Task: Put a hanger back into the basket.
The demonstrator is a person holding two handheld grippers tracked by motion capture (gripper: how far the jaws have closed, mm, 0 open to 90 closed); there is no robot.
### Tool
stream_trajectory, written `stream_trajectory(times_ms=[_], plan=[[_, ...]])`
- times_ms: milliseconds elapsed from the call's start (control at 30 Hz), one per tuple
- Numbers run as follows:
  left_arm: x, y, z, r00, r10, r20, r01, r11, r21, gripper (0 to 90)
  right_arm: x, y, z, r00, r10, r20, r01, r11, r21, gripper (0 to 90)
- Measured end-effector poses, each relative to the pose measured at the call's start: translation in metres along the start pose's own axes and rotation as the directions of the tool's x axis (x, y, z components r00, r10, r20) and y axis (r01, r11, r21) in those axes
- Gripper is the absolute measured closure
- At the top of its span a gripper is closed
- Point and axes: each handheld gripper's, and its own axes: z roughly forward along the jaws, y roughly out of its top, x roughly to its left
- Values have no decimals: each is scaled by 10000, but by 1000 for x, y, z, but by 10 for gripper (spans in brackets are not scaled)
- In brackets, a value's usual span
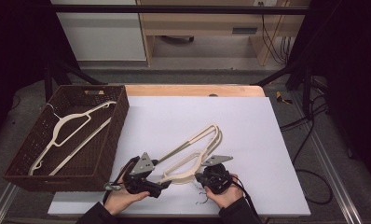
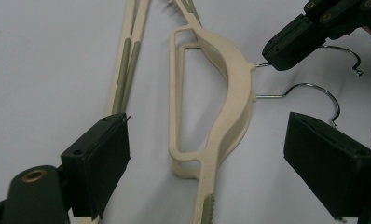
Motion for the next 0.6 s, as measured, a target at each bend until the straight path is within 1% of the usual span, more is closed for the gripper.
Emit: stream_trajectory(times_ms=[67, 100, 133, 167, 200, 233, 267, 300, 333, 367, 433, 467, 500, 533, 567, 600], plan=[[-2, 6, 6, 9999, 104, 55, -105, 9999, 129, 166, -1, 1, -1, 10000, -56, 16, 56, 10000, 4, 890], [-3, 8, 9, 9998, 140, 122, -142, 9997, 202, 184, 1, 2, -3, 9999, 101, 2, -101, 9999, 61, 890], [-4, 11, 13, 9997, 203, 168, -208, 9993, 314, 196, 0, 3, -3, 10000, -10, 58, 10, 10000, 59, 890], [-6, 14, 18, 9993, 295, 228, -305, 9986, 440, 204, 0, 3, -3, 9999, -127, 60, 127, 9999, -11, 890], [-8, 16, 23, 9985, 453, 321, -472, 9970, 607, 217, 1, 3, -5, 10000, 33, 76, -34, 10000, 38, 890], [-11, 18, 28, 9977, 590, 324, -613, 9954, 741, 230, 1, 4, -5, 10000, -10, 66, 9, 10000, 40, 891], [-13, 19, 33, 9968, 747, 300, -770, 9932, 872, 240, 1, 4, -6, 10000, 20, 95, -20, 10000, 65, 891], [-15, 21, 37, 9955, 909, 278, -932, 9908, 979, 257, 1, 4, -7, 9999, -64, 94, 63, 10000, 58, 890], [-17, 22, 41, 9932, 1126, 285, -1152, 9866, 1159, 278, 0, 5, -7, 9999, -128, 105, 128, 9999, 34, 891], [-18, 24, 44, 9915, 1269, 286, -1296, 9829, 1312, 293, 0, 5, -8, 9999, -87, 99, 86, 10000, 32, 891], [-19, 25, 51, 9891, 1441, 290, -1469, 9766, 1572, 323, 0, 6, -10, 9998, -163, 116, 163, 9999, 48, 891], [-20, 26, 55, 9897, 1406, 277, -1433, 9766, 1605, 345, -1, 6, -10, 9996, -287, 57, 287, 9996, -73, 891], [-20, 26, 57, 9882, 1505, 286, -1532, 9725, 1753, 396, 0, 7, -11, 9996, -236, 140, 236, 9997, -2, 891], [-21, 26, 60, 9886, 1472, 310, -1503, 9724, 1782, 396, 0, 7, -11, 9996, -236, 140, 236, 9997, -2, 891], [-21, 27, 62, 9871, 1561, 353, -1600, 9678, 1944, 420, 0, 7, -11, 9995, -278, 159, 279, 9996, -35, 891], [-21, 27, 63, 9858, 1651, 318, -1681, 9636, 2079, 448, -1, 7, -11, 9988, -466, 149, 467, 9989, -48, 891]])
